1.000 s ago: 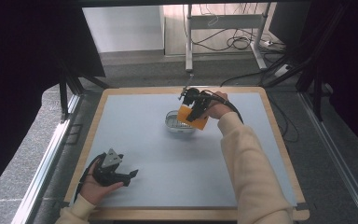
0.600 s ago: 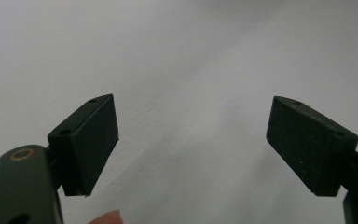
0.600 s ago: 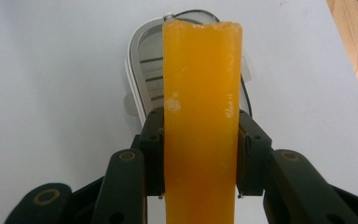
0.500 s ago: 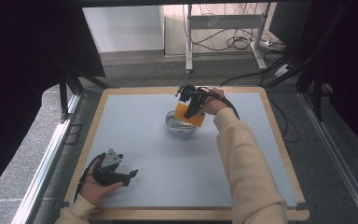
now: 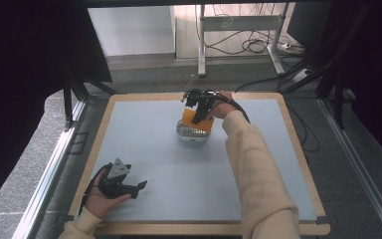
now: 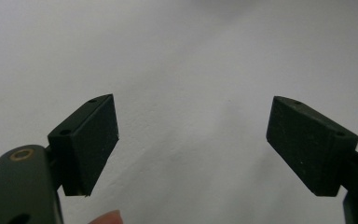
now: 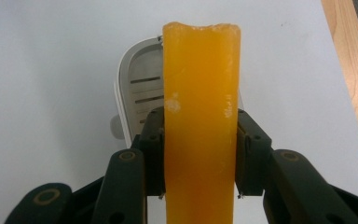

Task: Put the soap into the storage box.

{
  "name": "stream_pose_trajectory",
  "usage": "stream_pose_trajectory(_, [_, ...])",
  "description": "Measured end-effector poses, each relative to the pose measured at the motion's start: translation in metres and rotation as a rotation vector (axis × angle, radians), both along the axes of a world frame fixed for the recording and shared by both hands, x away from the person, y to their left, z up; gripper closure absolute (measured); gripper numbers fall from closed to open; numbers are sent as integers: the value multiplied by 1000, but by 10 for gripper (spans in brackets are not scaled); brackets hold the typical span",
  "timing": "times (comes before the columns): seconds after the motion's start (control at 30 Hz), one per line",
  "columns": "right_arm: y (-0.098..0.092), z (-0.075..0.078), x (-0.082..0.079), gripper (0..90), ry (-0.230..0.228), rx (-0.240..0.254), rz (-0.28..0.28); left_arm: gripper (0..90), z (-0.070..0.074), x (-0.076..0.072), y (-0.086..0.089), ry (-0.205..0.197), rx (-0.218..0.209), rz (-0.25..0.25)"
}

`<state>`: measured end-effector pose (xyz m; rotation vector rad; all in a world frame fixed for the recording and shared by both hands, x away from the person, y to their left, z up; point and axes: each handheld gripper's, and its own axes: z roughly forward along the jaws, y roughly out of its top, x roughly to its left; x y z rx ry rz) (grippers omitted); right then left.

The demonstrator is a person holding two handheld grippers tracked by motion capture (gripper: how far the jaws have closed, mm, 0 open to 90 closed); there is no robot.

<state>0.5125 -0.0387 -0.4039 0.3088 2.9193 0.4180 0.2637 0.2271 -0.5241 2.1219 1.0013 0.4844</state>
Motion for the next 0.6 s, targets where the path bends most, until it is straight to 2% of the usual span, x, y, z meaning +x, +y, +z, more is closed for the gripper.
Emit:
stream_pose_trajectory(0.17, [2,-1,0,617,-1,7,6,169,0,0,0,1,0,-1])
stream_pose_trajectory(0.6, [8,-6,5,617,-7,-15,24,169,-1,0,-1,2,4,-3])
